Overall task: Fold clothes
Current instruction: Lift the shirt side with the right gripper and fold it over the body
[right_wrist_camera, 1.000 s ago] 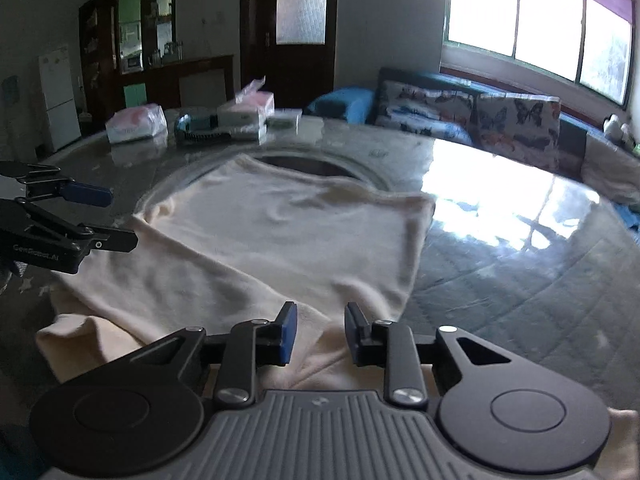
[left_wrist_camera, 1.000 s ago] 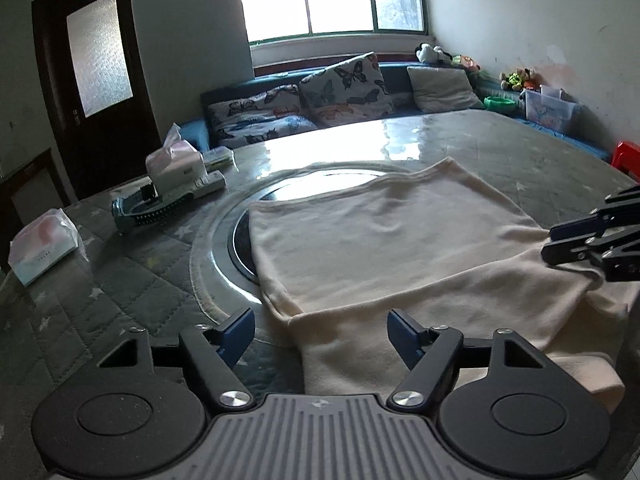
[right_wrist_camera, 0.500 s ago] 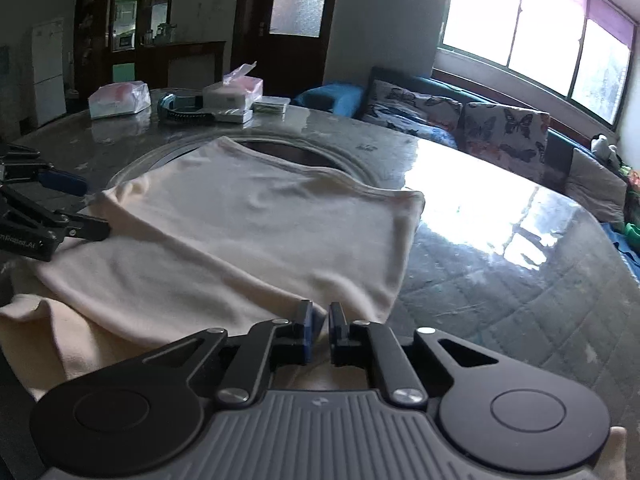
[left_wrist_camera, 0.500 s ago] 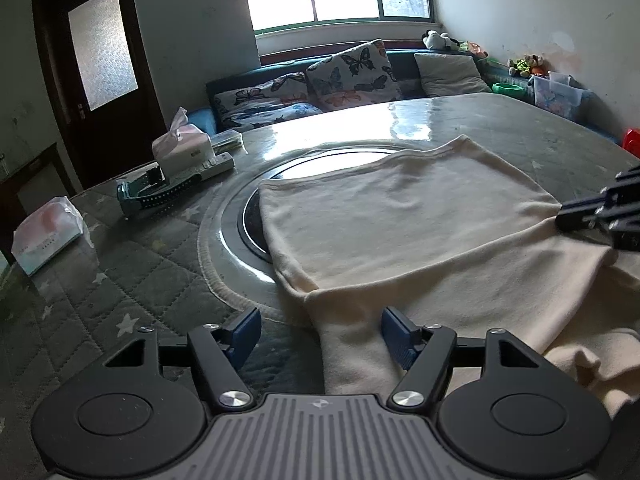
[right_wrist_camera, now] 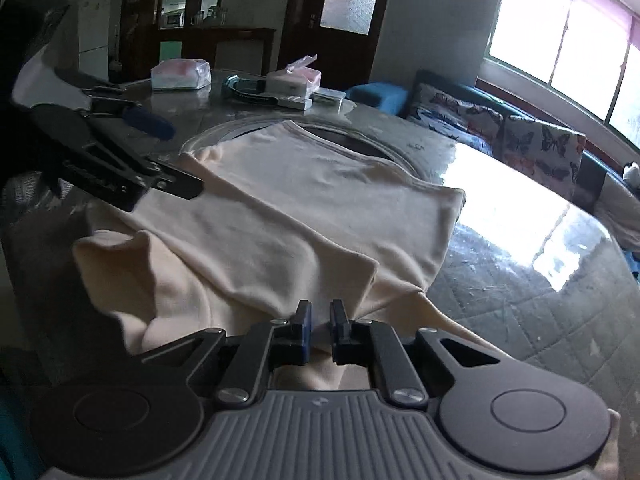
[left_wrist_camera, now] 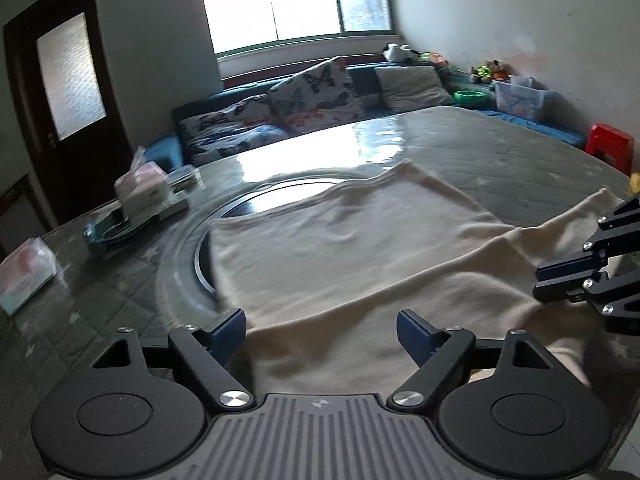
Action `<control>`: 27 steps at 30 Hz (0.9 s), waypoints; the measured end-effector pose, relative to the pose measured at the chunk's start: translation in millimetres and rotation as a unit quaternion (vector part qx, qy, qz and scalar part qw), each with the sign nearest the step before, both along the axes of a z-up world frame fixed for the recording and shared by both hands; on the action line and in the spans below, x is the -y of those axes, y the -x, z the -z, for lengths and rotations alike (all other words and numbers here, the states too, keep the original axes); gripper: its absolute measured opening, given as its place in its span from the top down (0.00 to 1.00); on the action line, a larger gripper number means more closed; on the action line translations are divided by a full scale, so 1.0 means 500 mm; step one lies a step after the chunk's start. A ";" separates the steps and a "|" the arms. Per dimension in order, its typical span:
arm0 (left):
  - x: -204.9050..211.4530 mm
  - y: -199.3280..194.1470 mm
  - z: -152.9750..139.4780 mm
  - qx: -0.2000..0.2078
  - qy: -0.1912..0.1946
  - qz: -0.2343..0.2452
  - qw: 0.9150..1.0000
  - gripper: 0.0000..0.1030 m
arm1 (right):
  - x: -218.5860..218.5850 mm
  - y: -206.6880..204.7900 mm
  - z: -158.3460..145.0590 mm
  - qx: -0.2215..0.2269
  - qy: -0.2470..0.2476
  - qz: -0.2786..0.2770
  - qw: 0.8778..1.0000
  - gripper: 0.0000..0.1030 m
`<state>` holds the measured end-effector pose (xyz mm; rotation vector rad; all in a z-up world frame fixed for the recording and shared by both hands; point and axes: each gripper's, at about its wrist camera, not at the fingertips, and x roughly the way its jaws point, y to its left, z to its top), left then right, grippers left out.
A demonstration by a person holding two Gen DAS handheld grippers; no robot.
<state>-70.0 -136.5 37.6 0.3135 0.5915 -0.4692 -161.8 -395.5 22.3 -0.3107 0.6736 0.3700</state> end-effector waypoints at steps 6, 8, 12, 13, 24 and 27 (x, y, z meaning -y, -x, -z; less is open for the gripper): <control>0.067 0.007 0.000 -0.004 0.000 0.040 0.999 0.19 | 0.058 0.029 -0.016 0.015 -0.038 0.076 0.996 0.92; 0.092 0.009 0.007 -0.005 -0.006 0.048 0.999 0.19 | 0.088 0.037 -0.016 0.018 -0.037 0.116 0.992 0.91; 0.131 0.011 0.021 -0.016 -0.012 0.060 0.998 0.19 | 0.157 0.052 -0.008 0.028 -0.021 0.199 0.979 0.70; 0.138 0.010 0.025 -0.020 -0.011 0.062 0.998 0.19 | 0.174 0.055 -0.006 0.030 -0.016 0.219 0.975 0.70; 0.165 0.013 0.047 -0.034 -0.025 0.073 0.996 0.21 | 0.336 0.053 0.034 0.026 -0.002 0.371 0.928 0.55; 0.165 0.013 0.047 -0.033 -0.026 0.074 0.996 0.21 | 0.356 0.051 0.043 0.019 -0.019 0.383 0.923 0.55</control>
